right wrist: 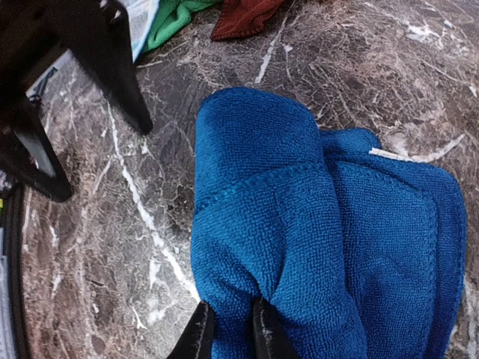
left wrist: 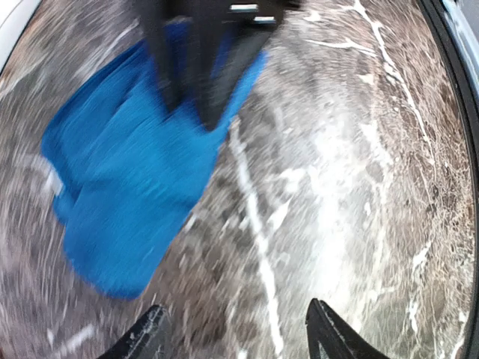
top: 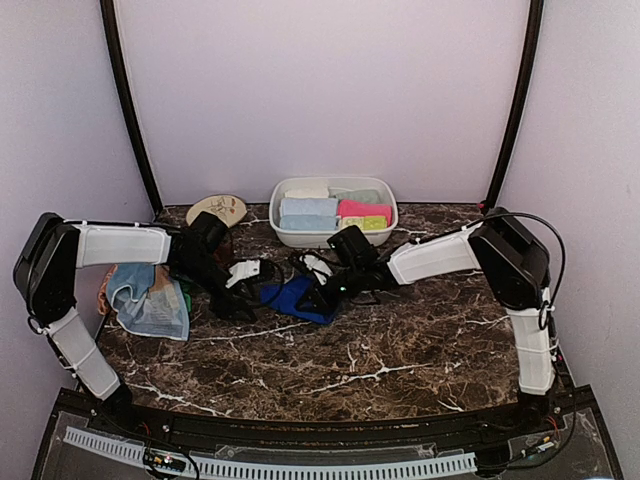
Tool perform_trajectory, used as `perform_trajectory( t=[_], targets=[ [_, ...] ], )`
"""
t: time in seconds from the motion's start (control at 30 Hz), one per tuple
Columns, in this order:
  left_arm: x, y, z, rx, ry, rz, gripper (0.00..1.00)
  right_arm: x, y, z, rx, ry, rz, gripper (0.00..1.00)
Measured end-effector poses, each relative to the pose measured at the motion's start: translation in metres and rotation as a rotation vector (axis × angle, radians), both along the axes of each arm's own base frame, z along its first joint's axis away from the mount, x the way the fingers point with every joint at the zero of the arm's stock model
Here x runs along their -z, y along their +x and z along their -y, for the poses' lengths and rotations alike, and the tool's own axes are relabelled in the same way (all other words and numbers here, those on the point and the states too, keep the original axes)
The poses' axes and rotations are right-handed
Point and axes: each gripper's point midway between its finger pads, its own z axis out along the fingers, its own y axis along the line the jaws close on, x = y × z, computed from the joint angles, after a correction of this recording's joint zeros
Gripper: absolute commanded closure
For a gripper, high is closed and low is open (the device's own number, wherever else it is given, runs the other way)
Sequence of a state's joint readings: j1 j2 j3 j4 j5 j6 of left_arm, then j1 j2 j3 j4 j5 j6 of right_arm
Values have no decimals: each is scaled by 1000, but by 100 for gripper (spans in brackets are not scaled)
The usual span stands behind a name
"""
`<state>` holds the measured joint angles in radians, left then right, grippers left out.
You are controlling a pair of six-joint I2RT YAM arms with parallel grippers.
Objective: Roll the towels
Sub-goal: Roll the towel at the center of the board.
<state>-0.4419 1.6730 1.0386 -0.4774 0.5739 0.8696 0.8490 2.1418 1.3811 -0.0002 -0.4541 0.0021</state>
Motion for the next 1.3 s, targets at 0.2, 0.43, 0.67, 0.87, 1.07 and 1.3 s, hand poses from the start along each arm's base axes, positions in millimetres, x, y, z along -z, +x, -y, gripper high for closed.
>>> perform_trajectory(
  t=[0.2, 0.43, 0.67, 0.87, 1.07, 1.3],
  targets=[
    [0, -14, 44, 164, 35, 167, 39, -3, 7, 7, 43, 123, -247, 83],
    [13, 12, 70, 210, 73, 296, 45, -2, 9, 14, 61, 198, -398, 81],
    [29, 35, 81, 217, 117, 292, 44, -2, 7, 18, 68, 228, -457, 68],
    [35, 36, 84, 255, 132, 271, 47, -8, 9, 24, 75, 251, -467, 64],
    [37, 41, 90, 287, 138, 257, 55, -10, 12, 33, 108, 219, -462, 62],
    [34, 34, 95, 290, 118, 180, 53, -33, 17, 79, 232, 95, -214, 48]
  ],
)
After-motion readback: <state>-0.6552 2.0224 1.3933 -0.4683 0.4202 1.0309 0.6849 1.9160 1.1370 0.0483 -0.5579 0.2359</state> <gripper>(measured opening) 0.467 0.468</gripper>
